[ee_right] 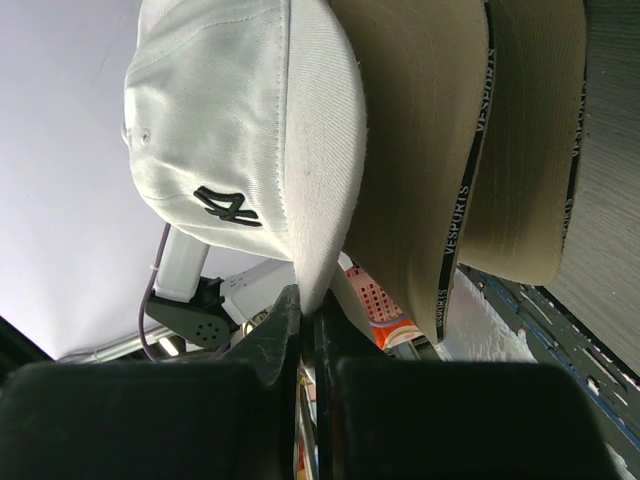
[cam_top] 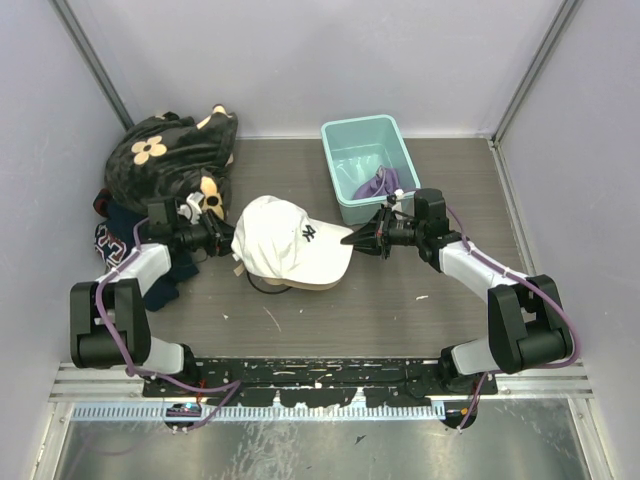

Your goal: Stack the hats

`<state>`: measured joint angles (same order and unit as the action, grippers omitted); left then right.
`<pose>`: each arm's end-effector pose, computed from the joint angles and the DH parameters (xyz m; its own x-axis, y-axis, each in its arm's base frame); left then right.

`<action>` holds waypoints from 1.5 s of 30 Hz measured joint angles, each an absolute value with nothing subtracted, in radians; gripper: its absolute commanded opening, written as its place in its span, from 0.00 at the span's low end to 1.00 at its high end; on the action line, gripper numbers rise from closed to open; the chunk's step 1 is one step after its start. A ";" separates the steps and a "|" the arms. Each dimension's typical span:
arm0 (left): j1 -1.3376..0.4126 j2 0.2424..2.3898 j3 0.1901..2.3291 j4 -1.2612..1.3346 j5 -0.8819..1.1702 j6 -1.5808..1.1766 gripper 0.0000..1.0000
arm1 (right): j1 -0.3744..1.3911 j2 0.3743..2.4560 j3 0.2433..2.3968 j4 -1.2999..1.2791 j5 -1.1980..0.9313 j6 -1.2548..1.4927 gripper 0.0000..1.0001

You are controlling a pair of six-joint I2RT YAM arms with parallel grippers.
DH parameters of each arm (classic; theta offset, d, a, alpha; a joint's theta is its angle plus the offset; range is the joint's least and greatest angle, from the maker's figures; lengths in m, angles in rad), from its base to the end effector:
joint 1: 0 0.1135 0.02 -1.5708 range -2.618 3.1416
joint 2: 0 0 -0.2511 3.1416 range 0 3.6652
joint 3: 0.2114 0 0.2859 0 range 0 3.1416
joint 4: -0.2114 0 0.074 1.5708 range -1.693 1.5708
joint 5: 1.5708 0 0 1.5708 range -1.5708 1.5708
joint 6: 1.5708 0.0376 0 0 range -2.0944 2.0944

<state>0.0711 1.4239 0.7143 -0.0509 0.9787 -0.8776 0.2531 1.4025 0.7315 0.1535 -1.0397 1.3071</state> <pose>0.3047 -0.0096 0.1598 -0.8701 -0.4923 -0.0230 -0.1710 0.3453 -0.9228 0.2969 0.1103 0.1882 -0.9477 0.2600 0.1853 0.2402 0.1985 0.9502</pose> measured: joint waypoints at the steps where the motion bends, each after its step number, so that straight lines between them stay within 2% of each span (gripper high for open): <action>1: 0.067 1.428 0.714 -0.050 0.977 -0.870 0.10 | 0.253 1.402 0.731 0.155 -1.040 1.307 0.01; 4: 0.054 1.445 0.715 -0.045 0.978 -0.861 0.00 | 0.253 1.402 0.725 0.164 -1.040 1.307 0.01; 20: 0.031 1.518 0.719 -0.128 0.971 -0.739 0.00 | 0.202 1.403 0.664 0.173 -1.070 1.195 0.01; 22: 0.030 1.518 0.720 -0.148 0.968 -0.728 0.00 | 0.200 1.404 0.662 0.163 -1.076 1.175 0.05; 30: 0.030 1.518 0.768 -0.241 0.944 -0.690 0.00 | 0.199 1.418 0.682 0.103 -1.064 1.132 0.38; 37: 0.030 1.518 0.831 -0.317 0.913 -0.668 0.00 | 0.192 1.423 0.748 -0.023 -1.006 1.081 0.41; 42: 0.030 1.515 0.840 -0.342 0.902 -0.667 0.11 | 0.192 1.423 0.811 -0.120 -0.961 1.011 0.45; 45: 0.030 1.507 0.840 -0.344 0.894 -0.675 0.24 | 0.192 1.423 0.852 -0.208 -0.926 0.947 0.47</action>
